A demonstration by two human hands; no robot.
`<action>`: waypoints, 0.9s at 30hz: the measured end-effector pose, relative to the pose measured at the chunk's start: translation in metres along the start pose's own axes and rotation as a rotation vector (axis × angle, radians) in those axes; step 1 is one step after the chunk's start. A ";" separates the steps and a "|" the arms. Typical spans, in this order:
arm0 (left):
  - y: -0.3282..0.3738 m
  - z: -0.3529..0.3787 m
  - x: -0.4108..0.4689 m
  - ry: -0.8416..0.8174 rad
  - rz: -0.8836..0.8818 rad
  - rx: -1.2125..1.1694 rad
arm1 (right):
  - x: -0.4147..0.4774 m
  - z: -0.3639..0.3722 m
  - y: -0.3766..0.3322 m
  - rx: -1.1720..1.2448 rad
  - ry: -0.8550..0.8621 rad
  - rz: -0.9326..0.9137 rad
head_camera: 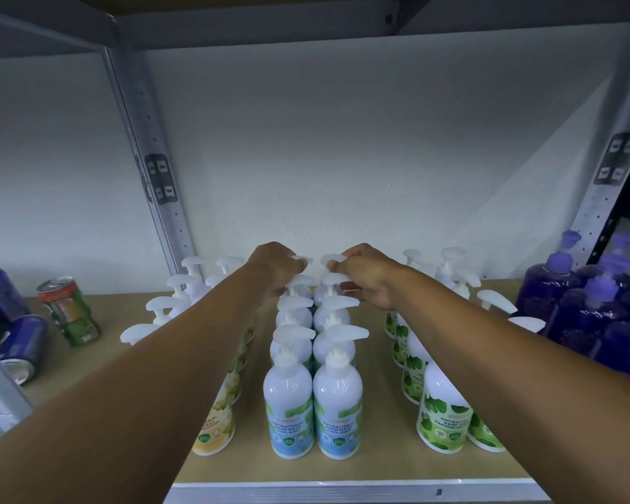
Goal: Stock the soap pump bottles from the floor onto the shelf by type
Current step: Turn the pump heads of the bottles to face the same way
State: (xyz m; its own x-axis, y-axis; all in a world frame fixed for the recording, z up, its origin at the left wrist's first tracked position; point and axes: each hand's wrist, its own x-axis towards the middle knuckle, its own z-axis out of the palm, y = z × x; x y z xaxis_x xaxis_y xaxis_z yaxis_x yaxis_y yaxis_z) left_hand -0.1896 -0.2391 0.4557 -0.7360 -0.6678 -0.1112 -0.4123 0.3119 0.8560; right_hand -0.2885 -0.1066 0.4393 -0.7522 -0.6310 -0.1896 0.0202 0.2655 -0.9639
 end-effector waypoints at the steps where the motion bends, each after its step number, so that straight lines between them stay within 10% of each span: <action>1: 0.000 0.000 0.000 -0.002 -0.002 -0.008 | -0.001 0.000 -0.001 0.003 0.001 0.003; 27: 0.069 0.023 -0.176 0.049 0.442 -0.088 | -0.185 -0.116 -0.024 -0.058 0.256 -0.282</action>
State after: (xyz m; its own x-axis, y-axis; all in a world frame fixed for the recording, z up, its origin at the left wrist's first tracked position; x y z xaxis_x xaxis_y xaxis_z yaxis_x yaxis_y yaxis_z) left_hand -0.1006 -0.0848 0.5229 -0.8040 -0.5150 0.2973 -0.0151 0.5175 0.8556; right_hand -0.2264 0.0886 0.5189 -0.8631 -0.4849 0.1411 -0.2427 0.1533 -0.9579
